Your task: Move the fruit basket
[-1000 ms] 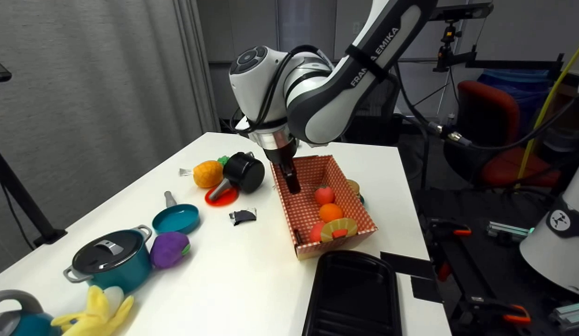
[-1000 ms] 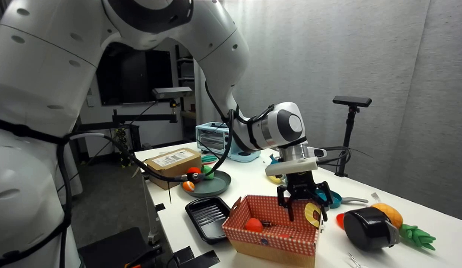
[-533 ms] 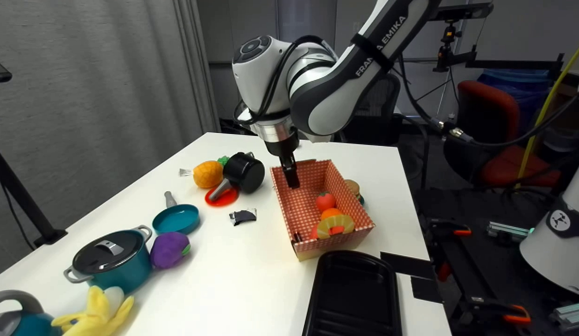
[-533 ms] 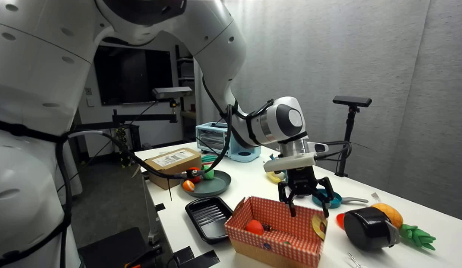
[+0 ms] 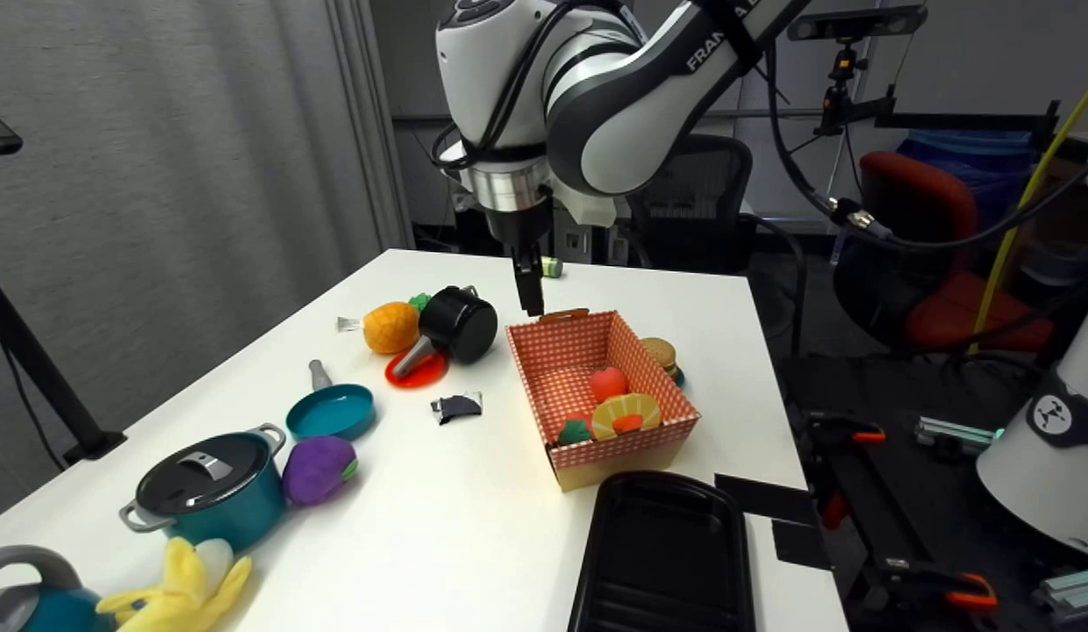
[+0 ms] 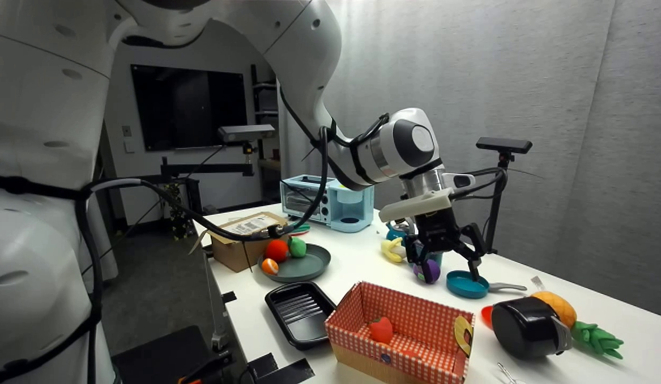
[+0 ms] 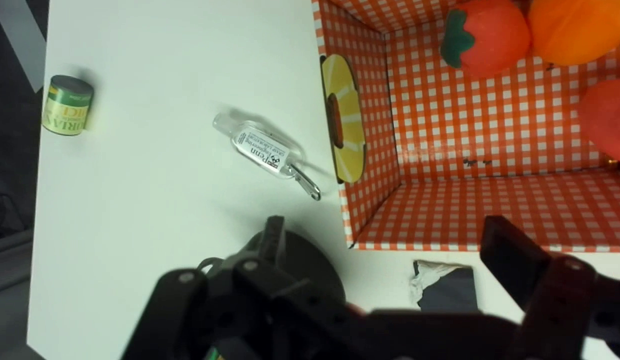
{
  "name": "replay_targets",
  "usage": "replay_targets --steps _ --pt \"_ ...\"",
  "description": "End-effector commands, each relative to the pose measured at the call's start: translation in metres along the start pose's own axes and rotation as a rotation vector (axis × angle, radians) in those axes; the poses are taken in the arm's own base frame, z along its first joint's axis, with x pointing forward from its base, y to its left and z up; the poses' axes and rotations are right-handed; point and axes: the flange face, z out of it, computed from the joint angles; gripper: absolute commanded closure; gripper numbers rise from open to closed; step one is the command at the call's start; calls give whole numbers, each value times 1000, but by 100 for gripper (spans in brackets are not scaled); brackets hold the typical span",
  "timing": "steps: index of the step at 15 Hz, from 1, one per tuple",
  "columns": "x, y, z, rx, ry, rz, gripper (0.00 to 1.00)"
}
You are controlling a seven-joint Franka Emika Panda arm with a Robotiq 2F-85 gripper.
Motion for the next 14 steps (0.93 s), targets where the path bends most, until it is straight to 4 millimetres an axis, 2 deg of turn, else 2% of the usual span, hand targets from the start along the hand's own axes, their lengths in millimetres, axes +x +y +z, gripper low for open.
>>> replay_targets --steps 1,8,14 --pt "-17 3 -25 -7 17 36 0" --pt "-56 -13 -65 -27 82 57 0" --pt "-98 -36 -81 -62 106 100 0"
